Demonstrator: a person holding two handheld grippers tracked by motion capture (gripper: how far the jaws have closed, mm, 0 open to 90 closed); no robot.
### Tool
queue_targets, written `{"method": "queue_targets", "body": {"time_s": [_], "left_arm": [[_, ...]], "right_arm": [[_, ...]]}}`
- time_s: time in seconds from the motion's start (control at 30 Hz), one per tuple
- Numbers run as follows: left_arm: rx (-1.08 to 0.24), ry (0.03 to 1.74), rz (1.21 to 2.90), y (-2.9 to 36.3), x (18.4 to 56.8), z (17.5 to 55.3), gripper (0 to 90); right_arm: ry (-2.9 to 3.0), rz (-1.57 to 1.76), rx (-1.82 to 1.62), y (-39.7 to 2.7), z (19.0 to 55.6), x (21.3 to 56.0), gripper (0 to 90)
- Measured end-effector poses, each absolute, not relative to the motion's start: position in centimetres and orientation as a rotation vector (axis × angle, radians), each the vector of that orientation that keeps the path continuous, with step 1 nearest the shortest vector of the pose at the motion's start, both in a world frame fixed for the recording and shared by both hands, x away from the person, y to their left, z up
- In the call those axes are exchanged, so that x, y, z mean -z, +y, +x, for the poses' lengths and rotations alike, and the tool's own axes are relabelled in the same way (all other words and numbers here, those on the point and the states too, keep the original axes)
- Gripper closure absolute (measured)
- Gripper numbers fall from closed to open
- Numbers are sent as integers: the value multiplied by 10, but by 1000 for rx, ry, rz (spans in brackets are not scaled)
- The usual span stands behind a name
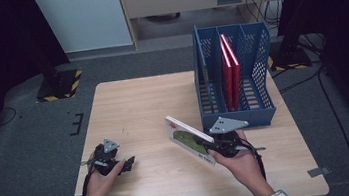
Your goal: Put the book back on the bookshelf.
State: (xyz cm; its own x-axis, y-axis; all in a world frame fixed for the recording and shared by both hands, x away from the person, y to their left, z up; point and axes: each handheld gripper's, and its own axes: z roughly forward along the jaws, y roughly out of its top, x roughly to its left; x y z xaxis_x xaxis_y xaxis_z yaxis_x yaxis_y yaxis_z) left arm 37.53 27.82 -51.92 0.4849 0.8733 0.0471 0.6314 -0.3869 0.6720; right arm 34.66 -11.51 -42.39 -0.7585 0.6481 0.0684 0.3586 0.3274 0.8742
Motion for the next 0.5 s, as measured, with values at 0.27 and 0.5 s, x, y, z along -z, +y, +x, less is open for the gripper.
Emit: {"method": "queue_targets", "body": {"time_s": [0.27,0.5], "left_arm": [[-538,1231,2159,277,520,376,54],[-541,1237,2149,279,520,376,54]], "right_arm": [[2284,931,-1400,-133,341,424,760],[2260,962,-1396,-151,337,422,760]]}}
